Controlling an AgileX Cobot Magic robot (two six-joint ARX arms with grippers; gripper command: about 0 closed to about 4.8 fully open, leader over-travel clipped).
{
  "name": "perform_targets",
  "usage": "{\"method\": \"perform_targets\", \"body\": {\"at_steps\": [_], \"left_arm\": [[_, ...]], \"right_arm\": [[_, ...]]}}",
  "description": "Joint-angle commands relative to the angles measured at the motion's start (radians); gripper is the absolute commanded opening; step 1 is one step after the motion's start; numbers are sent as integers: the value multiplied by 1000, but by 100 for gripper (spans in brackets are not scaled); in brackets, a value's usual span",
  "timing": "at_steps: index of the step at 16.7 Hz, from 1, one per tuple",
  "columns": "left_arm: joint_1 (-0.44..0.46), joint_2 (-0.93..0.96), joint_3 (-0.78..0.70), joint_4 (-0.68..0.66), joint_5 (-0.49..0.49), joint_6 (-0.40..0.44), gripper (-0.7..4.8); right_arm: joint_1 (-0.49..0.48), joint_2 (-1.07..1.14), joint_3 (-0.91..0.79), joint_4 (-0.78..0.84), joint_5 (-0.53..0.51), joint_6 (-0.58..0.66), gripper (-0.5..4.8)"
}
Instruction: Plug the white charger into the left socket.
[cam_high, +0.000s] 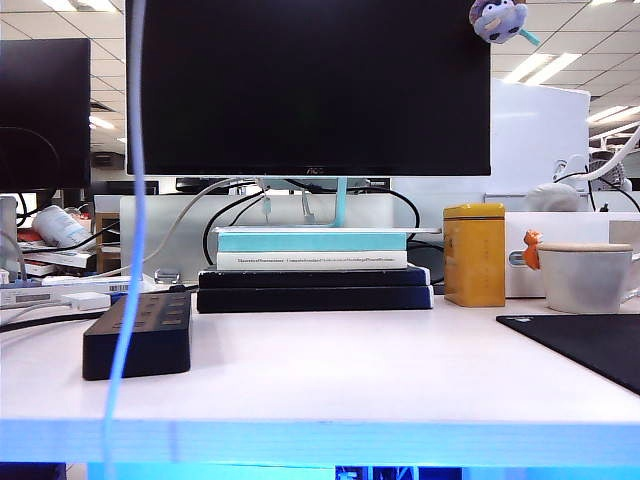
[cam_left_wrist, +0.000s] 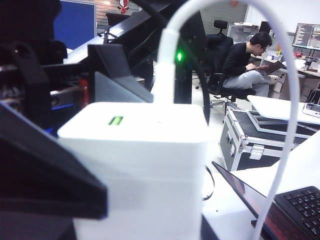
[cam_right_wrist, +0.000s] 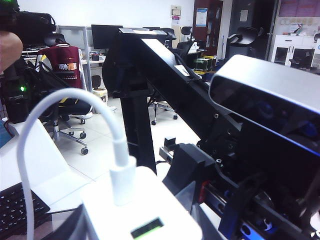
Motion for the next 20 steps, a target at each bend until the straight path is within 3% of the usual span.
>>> {"method": "perform_targets", "body": {"at_steps": [1, 2, 4, 5, 7, 8, 9, 10, 15, 20], "left_arm": [[-5, -8, 8, 28, -22, -9, 89], [-5, -8, 8, 28, -26, -11, 120], [-5, -8, 8, 28, -64, -14, 231], [-5, -8, 8, 28, -77, -14, 257], [-5, -8, 8, 28, -90, -14, 257], [-5, -8, 8, 28, -101, -14, 328], [-5, -8, 8, 27, -123, -14, 443], [-5, -8, 8, 27, -145, -14, 479], [-1, -8, 8, 24, -166, -14, 479], [99, -8, 8, 24, -216, -50, 479]], "right_arm": [[-1, 9, -2, -11, 42, -14, 62], [-1, 9, -2, -11, 42, -14, 62], [-1, 9, -2, -11, 42, -14, 62], [-1, 9, -2, -11, 43, -14, 62], [-1, 9, -2, -11, 45, -14, 61], [-1, 9, -2, -11, 47, -15, 46], [-2, 9, -2, -11, 48, -15, 43], [-3, 9, -2, -11, 51, -16, 43], [-3, 9, -2, -11, 82, -38, -1], [-27, 9, -2, -11, 128, -41, -1]]}}
